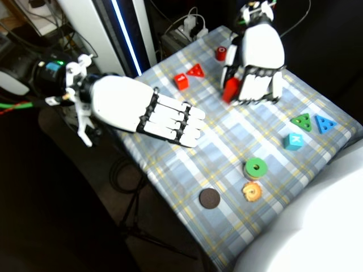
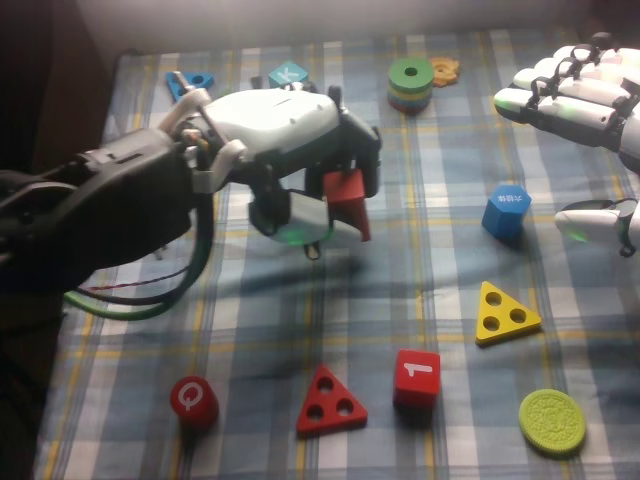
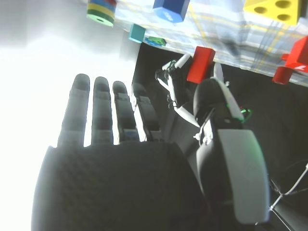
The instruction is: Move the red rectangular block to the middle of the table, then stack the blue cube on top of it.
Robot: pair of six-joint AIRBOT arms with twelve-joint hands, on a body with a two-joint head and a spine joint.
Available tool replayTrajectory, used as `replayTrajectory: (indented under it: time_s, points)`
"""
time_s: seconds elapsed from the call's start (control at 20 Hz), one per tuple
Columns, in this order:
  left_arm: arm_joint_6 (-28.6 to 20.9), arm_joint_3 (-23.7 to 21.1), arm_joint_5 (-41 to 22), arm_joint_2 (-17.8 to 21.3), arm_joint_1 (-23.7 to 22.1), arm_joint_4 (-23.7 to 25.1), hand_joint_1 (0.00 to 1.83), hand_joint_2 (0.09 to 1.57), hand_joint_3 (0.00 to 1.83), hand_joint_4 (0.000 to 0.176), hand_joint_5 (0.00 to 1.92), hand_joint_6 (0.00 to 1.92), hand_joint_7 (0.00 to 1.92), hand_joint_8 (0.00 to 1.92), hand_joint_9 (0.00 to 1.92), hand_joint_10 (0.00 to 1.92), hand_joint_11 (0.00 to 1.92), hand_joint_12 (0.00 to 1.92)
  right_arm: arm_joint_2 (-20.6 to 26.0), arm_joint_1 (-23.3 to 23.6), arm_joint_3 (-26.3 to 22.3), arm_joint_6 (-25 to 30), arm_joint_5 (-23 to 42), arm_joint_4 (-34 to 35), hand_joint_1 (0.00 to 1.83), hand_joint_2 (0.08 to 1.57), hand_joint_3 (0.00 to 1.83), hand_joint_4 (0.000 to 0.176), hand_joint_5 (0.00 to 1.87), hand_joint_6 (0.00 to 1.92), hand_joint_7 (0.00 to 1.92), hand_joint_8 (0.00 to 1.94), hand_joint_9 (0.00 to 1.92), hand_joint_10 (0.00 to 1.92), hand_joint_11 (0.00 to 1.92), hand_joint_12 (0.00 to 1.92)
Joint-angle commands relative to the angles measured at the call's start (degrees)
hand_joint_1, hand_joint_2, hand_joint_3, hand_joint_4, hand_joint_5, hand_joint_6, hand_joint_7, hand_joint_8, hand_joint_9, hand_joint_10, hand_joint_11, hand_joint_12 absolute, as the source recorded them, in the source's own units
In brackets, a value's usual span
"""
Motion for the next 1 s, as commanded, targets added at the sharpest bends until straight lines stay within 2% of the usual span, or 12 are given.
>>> replayTrajectory:
  time_s: [0.0, 0.15, 0.3, 0.4, 0.55, 0.6, 0.65, 0.7, 0.75, 0.8, 0.85, 0.95]
  points:
    - [-0.1, 0.5, -5.2, -0.3, -1.1, 0.6, 1.20, 1.19, 0.00, 0.000, 0.83, 1.08, 0.89, 1.35, 0.72, 1.37, 0.07, 1.90, -0.3, 0.2, 0.4, -0.1, 6.7, 0.4, 0.29, 1.31, 0.01, 0.000, 0.00, 0.00, 0.00, 0.00, 0.00, 0.00, 0.00, 0.00]
    - [0.0, 1.5, -3.9, -2.2, -1.5, 1.3, 1.19, 1.17, 0.00, 0.000, 0.83, 1.13, 0.92, 1.22, 0.73, 1.13, 0.00, 1.73, -0.4, 0.1, 0.5, -0.1, 6.7, 0.4, 0.31, 1.30, 0.00, 0.000, 0.00, 0.00, 0.00, 0.00, 0.00, 0.00, 0.00, 0.00]
    - [1.0, 2.4, -2.2, -3.7, -1.5, 1.4, 1.20, 1.16, 0.00, 0.000, 0.87, 1.11, 0.93, 1.18, 0.73, 1.12, 0.05, 1.89, -0.5, 0.1, 0.6, -0.1, 6.7, 0.4, 0.29, 1.31, 0.00, 0.000, 0.00, 0.00, 0.00, 0.00, 0.00, 0.00, 0.00, 0.00]
    - [3.1, 2.4, -1.2, -4.1, -1.4, 1.2, 1.21, 1.16, 0.00, 0.000, 0.89, 1.01, 0.92, 1.27, 0.72, 1.32, 0.20, 1.92, -0.6, 0.0, 0.6, -0.1, 6.7, 0.4, 0.27, 1.31, 0.00, 0.000, 0.00, 0.00, 0.00, 0.00, 0.00, 0.00, 0.00, 0.00]
    - [4.3, 2.2, -0.3, -4.5, -1.0, 1.2, 1.15, 1.23, 0.01, 0.000, 0.74, 1.28, 0.78, 1.43, 0.48, 1.49, 0.06, 1.92, -0.7, 0.0, 0.6, -0.1, 6.7, 0.4, 0.27, 1.31, 0.00, 0.000, 0.00, 0.00, 0.00, 0.00, 0.00, 0.00, 0.00, 0.00]
    - [4.4, 2.1, -0.3, -4.5, -0.9, 1.2, 1.16, 1.22, 0.00, 0.000, 0.77, 1.21, 0.79, 1.43, 0.46, 1.46, 0.01, 1.92, -0.7, 0.0, 0.6, -0.1, 6.7, 0.4, 0.27, 1.31, 0.00, 0.000, 0.00, 0.00, 0.00, 0.00, 0.00, 0.00, 0.00, 0.00]
    - [4.4, 1.9, -0.2, -4.4, -0.7, 1.3, 1.19, 1.17, 0.00, 0.021, 0.92, 1.05, 0.85, 1.27, 0.48, 1.39, 0.00, 1.92, -0.7, 0.0, 0.6, -0.1, 6.7, 0.4, 0.30, 1.30, 0.00, 0.000, 0.00, 0.00, 0.00, 0.00, 0.00, 0.00, 0.00, 0.00]
    - [4.4, 1.8, -0.1, -4.3, -0.5, 1.4, 1.08, 1.05, 0.00, 0.019, 0.71, 0.80, 0.50, 1.14, 0.20, 1.36, 0.00, 1.86, -0.7, 0.0, 0.6, -0.1, 6.7, 0.4, 0.28, 1.31, 0.00, 0.000, 0.00, 0.00, 0.00, 0.00, 0.00, 0.00, 0.00, 0.00]
    - [4.4, 1.6, -0.1, -4.2, -0.2, 1.5, 1.08, 1.05, 0.00, 0.019, 0.71, 0.80, 0.50, 1.14, 0.20, 1.36, 0.00, 1.86, -0.7, 0.0, 0.6, -0.1, 6.7, 0.4, 0.28, 1.31, 0.00, 0.000, 0.00, 0.00, 0.00, 0.00, 0.00, 0.00, 0.00, 0.00]
    - [4.4, 1.3, -0.1, -3.9, 0.0, 1.5, 1.10, 1.02, 0.00, 0.052, 0.74, 0.65, 0.52, 1.10, 0.19, 1.44, 0.00, 1.91, -0.7, 0.0, 0.6, -0.1, 6.7, 0.4, 0.28, 1.31, 0.00, 0.000, 0.00, 0.00, 0.00, 0.00, 0.00, 0.00, 0.00, 0.00]
    - [4.4, 1.1, -0.1, -3.8, 0.1, 1.5, 1.12, 1.02, 0.00, 0.046, 0.63, 0.55, 0.40, 1.04, 0.04, 1.55, 0.00, 1.92, -0.7, 0.0, 0.6, -0.1, 6.7, 0.4, 0.30, 1.30, 0.00, 0.000, 0.00, 0.00, 0.00, 0.00, 0.00, 0.00, 0.00, 0.00]
    - [4.4, 0.5, 0.0, -3.3, 0.4, 1.9, 1.00, 1.05, 0.00, 0.047, 0.53, 0.46, 0.32, 0.81, 0.00, 1.43, 0.00, 1.88, -0.7, 0.0, 0.6, -0.1, 6.7, 0.6, 0.31, 1.31, 0.00, 0.000, 0.00, 0.00, 0.00, 0.00, 0.00, 0.00, 0.00, 0.00]
